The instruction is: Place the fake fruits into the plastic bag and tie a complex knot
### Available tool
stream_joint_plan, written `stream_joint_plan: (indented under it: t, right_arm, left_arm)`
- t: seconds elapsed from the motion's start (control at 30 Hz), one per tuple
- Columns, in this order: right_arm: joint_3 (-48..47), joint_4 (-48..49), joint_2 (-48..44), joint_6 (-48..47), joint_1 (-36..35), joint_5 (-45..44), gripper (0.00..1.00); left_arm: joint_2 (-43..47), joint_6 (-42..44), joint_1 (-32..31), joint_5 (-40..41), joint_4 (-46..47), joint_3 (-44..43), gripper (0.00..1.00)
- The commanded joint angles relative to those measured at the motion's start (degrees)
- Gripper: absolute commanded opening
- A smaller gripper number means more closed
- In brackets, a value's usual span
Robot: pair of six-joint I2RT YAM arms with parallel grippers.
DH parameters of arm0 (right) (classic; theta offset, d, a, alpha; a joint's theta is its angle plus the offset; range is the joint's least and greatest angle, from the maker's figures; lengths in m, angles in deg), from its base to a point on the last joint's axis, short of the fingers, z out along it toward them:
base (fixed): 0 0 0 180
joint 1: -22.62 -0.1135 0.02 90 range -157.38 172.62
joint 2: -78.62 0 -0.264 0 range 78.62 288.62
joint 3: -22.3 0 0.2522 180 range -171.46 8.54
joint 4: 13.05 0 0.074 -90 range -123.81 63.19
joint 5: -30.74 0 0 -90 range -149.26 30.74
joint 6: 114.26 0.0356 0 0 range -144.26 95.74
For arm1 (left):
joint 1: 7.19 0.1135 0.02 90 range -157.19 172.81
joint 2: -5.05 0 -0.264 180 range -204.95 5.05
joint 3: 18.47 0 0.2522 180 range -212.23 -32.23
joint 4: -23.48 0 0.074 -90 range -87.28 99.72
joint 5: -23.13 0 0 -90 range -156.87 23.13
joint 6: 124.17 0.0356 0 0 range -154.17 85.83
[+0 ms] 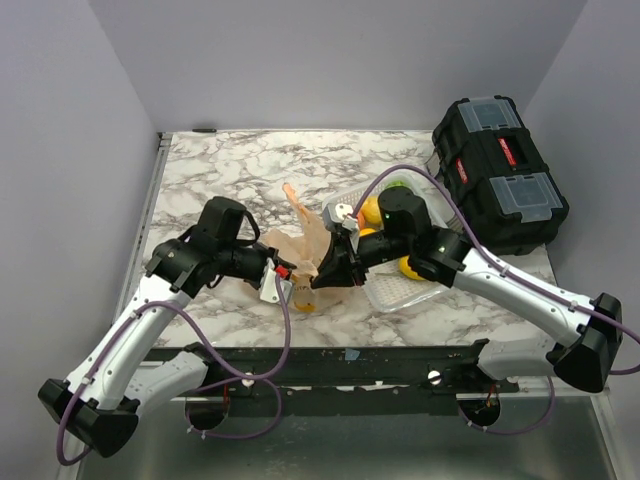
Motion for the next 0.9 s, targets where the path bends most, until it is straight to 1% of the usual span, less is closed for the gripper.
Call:
stream_joint_plan:
  t: [0.0, 0.13, 0.17, 0.2, 0.3, 0.37, 0.47, 0.6, 0.67, 0.8, 0.83, 0.87]
  right_arm:
    - [0.4, -1.6, -3.4, -0.1, 0.5, -10.2, 0.24]
    - [1.1, 1.1, -5.6, 2.5, 5.6, -15.2, 0.65]
    - [1.2, 2.5, -5.8, 3.3, 7.6, -15.6, 0.71]
    - [1.4, 4.1, -5.7, 4.6, 9.4, -16.3, 0.79]
    - [1.0, 7.8, -3.0, 6.3, 14.7, -15.6, 0.92]
    - [0.3, 8.4, -0.3, 6.0, 16.5, -14.2, 0.95]
    - [-0.9, 9.6, 4.0, 4.4, 16.9, -11.5, 1.00]
    - [-1.9, 14.2, 9.2, 5.0, 16.9, -3.6, 1.00]
    - [-3.0, 15.4, 11.5, 5.0, 16.9, -2.0, 1.00]
    - [-6.1, 13.0, 14.7, 1.8, 18.7, 3.6, 1.00]
    - [-7.3, 10.9, 15.4, 0.8, 19.3, 5.5, 1.00]
    - [-9.0, 6.6, 16.4, -0.8, 19.7, 8.1, 1.00]
  left_arm:
    - [4.6, -11.4, 2.4, -1.0, 7.1, 4.6, 0.00]
    - [9.2, -21.9, 5.6, -2.4, 15.2, 9.9, 0.00]
    - [10.0, -24.3, 5.9, -2.5, 16.9, 11.0, 0.00]
    - [10.9, -25.8, 6.0, -2.7, 18.8, 11.9, 0.00]
    - [12.4, -29.6, 6.0, -2.7, 23.2, 14.3, 0.00]
    - [13.0, -30.0, 6.2, -2.9, 24.0, 14.9, 0.00]
    - [13.3, -28.4, 6.1, -3.3, 22.9, 15.0, 0.00]
    - [13.4, -25.9, 6.1, -3.6, 20.7, 14.6, 0.00]
    - [13.8, -24.5, 6.1, -3.8, 20.1, 14.8, 0.00]
    - [13.9, -22.0, 6.0, -4.1, 17.9, 14.5, 0.00]
    - [13.8, -21.4, 6.0, -4.3, 17.5, 14.4, 0.00]
    - [13.9, -20.9, 6.0, -4.4, 17.2, 14.3, 0.00]
